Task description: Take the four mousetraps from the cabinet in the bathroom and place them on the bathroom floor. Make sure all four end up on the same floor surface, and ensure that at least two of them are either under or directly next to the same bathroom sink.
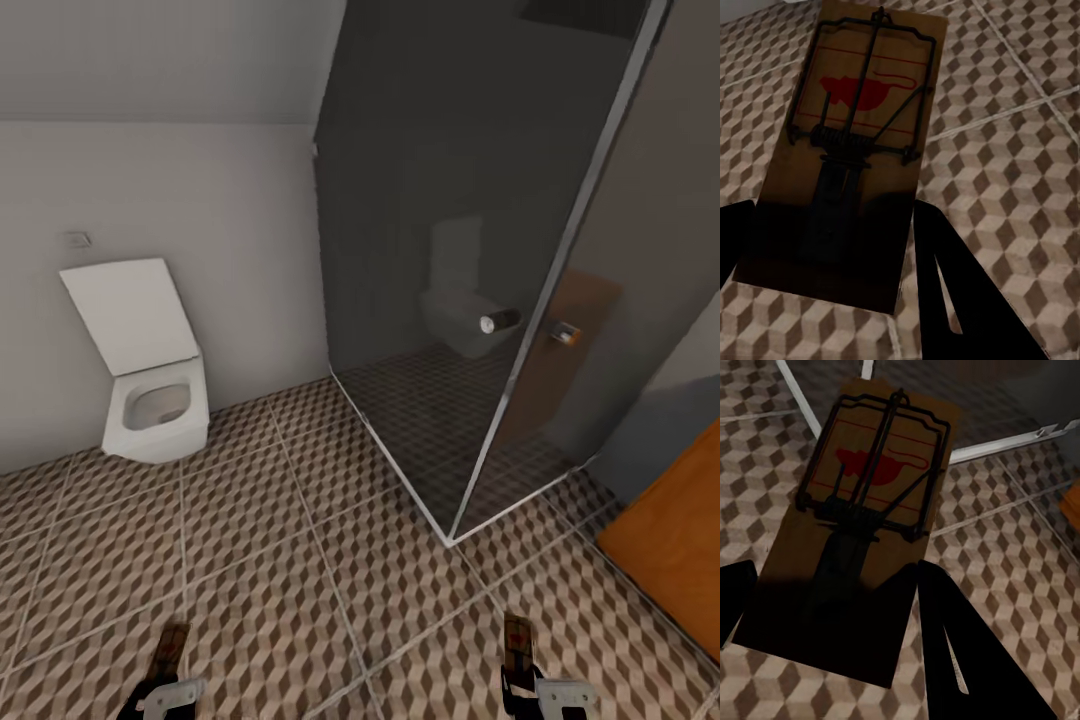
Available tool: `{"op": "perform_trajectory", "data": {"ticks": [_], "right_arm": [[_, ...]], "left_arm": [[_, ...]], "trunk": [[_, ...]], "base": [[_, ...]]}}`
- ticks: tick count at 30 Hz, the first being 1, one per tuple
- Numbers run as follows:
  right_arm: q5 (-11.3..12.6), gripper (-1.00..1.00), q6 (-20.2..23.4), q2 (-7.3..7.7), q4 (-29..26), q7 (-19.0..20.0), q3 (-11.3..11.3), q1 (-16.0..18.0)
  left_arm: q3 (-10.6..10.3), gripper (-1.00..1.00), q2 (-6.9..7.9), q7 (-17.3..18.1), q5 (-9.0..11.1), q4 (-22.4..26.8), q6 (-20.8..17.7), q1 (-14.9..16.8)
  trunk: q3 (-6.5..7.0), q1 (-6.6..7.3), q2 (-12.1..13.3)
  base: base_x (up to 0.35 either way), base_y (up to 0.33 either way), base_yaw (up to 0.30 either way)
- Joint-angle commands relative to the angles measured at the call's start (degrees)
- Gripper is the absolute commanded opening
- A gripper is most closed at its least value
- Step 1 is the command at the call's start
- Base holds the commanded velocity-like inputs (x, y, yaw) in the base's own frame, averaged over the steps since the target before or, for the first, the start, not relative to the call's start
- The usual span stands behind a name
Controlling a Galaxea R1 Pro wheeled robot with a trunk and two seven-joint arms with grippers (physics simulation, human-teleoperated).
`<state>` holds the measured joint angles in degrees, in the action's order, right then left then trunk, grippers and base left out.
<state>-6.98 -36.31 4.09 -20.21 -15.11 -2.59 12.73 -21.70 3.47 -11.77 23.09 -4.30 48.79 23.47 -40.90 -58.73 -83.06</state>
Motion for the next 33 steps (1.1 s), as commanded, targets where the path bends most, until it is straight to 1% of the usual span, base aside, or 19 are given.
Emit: {"op": "perform_trajectory", "data": {"ticks": [1, 33], "right_arm": [[-0.22, -1.00, -0.08, 0.04, 0.04, -0.28, -0.24, 0.02], [-0.22, -1.00, -0.07, -0.04, 0.52, -0.19, -0.32, 0.02]], "left_arm": [[-0.47, -1.00, -0.04, -0.53, -0.06, -0.18, 0.17, 0.08], [-0.49, -1.00, -0.04, -0.53, -0.06, -0.18, -0.01, 0.08]], "trunk": [[-0.04, 0.00, -0.02], [-0.04, 0.00, -0.02]], "base": [[0.000, 0.000, 0.286], [0.000, 0.000, 0.286]]}}
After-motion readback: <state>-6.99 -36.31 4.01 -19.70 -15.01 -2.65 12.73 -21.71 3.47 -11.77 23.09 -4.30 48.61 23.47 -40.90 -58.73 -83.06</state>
